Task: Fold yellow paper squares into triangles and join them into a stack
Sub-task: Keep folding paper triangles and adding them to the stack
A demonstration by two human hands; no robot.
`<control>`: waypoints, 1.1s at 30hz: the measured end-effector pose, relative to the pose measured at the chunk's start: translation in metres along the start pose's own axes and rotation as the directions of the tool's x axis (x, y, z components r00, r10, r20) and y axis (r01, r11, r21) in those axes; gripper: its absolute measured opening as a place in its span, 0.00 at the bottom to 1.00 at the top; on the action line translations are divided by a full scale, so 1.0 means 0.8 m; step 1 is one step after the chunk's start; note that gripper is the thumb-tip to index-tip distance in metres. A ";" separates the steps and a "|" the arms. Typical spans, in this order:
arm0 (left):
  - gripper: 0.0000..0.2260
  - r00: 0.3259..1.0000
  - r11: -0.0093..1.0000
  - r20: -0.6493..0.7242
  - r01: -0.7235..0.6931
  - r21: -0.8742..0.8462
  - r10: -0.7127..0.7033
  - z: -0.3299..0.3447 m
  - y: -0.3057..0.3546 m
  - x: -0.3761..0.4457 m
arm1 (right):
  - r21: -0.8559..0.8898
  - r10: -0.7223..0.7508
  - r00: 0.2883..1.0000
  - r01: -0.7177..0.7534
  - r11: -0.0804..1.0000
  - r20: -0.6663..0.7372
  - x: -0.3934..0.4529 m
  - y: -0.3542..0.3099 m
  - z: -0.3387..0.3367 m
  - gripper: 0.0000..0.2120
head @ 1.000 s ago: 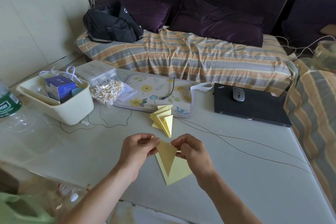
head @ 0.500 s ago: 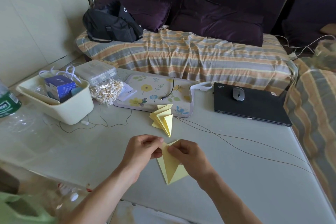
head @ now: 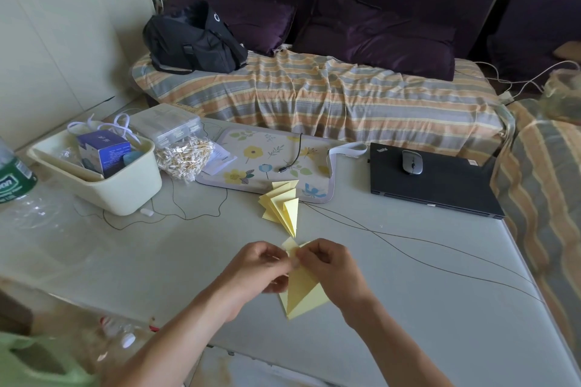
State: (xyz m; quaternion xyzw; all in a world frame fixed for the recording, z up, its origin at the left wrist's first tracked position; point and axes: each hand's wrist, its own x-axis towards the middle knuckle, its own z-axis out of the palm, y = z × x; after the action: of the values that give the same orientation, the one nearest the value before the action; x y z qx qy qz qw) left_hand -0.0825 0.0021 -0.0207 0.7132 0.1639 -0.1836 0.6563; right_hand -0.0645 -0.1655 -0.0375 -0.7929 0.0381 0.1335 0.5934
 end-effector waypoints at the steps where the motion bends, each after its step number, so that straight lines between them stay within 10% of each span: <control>1: 0.13 0.998 0.998 0.045 0.038 0.040 -0.040 0.001 -0.001 -0.001 | 0.029 0.009 1.000 -0.008 1.000 -0.017 0.001 0.000 -0.001 0.09; 21: 0.07 0.993 0.963 -0.021 -0.107 0.249 0.116 0.000 -0.003 0.002 | 0.117 0.051 0.994 -0.062 0.991 0.094 -0.001 0.001 -0.001 0.11; 33: 0.10 0.980 0.879 0.039 -0.191 0.437 0.194 0.002 -0.004 0.000 | 0.100 0.040 0.996 -0.032 0.994 -0.079 0.004 0.001 -0.003 0.10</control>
State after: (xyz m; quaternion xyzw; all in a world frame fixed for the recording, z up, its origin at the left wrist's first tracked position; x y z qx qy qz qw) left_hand -0.0840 0.0004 -0.0234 0.8559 0.0488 -0.1473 0.4934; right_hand -0.0616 -0.1675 -0.0386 -0.7665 0.0831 0.1099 0.6273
